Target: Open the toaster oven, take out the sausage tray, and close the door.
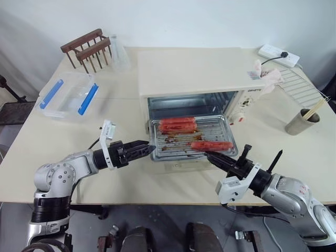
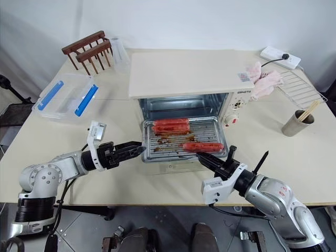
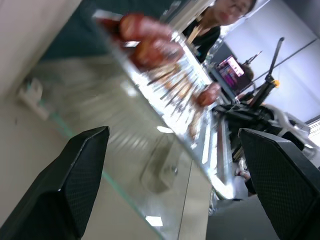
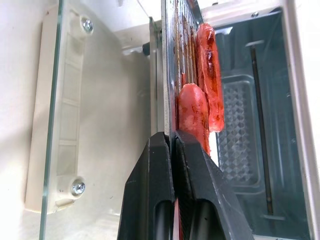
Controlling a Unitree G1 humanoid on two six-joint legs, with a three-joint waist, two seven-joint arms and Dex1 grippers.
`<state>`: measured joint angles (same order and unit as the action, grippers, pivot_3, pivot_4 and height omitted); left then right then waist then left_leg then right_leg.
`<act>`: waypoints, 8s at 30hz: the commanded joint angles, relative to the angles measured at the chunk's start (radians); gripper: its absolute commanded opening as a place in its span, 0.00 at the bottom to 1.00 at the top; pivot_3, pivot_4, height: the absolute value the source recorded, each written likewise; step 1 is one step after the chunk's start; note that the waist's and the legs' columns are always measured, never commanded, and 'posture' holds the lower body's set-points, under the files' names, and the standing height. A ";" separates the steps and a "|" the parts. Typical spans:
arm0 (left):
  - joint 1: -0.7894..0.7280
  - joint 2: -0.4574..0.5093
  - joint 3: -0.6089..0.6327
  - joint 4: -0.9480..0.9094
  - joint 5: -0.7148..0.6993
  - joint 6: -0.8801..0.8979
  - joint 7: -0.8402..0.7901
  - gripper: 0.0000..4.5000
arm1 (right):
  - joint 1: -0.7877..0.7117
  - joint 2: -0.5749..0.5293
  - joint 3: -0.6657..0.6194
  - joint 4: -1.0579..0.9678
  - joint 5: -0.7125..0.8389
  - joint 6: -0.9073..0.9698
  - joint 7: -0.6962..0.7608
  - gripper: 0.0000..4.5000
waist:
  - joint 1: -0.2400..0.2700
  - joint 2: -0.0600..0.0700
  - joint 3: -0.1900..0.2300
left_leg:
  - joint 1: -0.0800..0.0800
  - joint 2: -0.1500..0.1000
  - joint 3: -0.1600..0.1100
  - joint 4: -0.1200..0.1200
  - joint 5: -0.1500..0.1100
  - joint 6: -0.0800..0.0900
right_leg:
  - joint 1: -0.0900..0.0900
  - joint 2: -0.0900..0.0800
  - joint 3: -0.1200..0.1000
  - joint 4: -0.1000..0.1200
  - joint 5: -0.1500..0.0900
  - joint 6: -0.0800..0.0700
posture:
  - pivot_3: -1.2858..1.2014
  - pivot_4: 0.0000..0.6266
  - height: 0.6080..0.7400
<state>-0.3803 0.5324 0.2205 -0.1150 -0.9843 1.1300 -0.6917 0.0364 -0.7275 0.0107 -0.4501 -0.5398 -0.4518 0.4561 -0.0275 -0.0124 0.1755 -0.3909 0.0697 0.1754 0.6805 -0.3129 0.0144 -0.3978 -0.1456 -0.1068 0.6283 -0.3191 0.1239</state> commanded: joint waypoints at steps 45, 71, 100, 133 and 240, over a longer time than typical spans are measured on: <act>-0.009 -0.064 -0.029 0.142 -0.985 0.156 0.844 0.00 | -0.051 -0.035 0.000 -0.011 0.379 -0.032 0.148 0.53 | 0.002 -0.001 0.000 | 0.003 -0.001 -0.004 0.001 0.000 0.000 | 0.005 -0.001 0.002 0.000 0.000 0.000 | 0.52 0.24 1.00; 0.142 0.061 0.056 0.179 -0.988 0.210 0.697 0.00 | -0.012 -0.145 -0.420 0.034 1.528 0.954 0.314 0.99 | 0.025 -0.001 0.000 | 0.002 -0.003 -0.004 0.000 -0.001 0.003 | 0.005 -0.002 0.002 -0.003 0.000 -0.001 | 0.52 0.24 1.00; 0.220 0.081 0.045 0.111 -0.988 0.130 0.684 0.00 | -0.108 -0.096 -0.476 0.104 2.090 1.391 0.059 0.99 | 0.026 -0.001 0.000 | 0.001 0.000 -0.004 0.000 -0.002 0.003 | 0.003 -0.004 0.002 -0.005 -0.001 -0.002 | 0.52 0.24 1.00; 0.451 0.193 0.236 0.124 -0.988 0.145 0.491 0.00 | -0.125 -0.061 -0.213 0.161 1.222 0.659 0.416 0.99 | 0.019 -0.001 0.000 | 0.000 -0.001 -0.001 -0.002 -0.002 0.001 | 0.000 -0.003 0.002 -0.005 -0.001 -0.002 | 0.52 0.24 1.00; -0.245 -0.295 -0.262 0.500 -0.164 0.295 0.424 0.00 | 0.486 0.029 -0.659 0.031 1.197 0.482 0.770 0.99 | 0.105 0.013 -0.005 | 0.005 -0.010 -0.009 0.002 -0.009 0.007 | 0.018 -0.006 0.001 -0.019 0.001 0.002 | 0.52 0.24 1.00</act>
<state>-0.6468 0.2754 0.0008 0.3373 -1.2204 1.4284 -0.2781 0.5118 -0.7038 -0.6127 -0.3914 0.6382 0.0414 1.2298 0.0774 0.0003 0.1710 -0.3858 0.0589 0.1648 0.6821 -0.3218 0.0214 -0.3783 -0.1519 -0.1067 0.6080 -0.3181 0.1254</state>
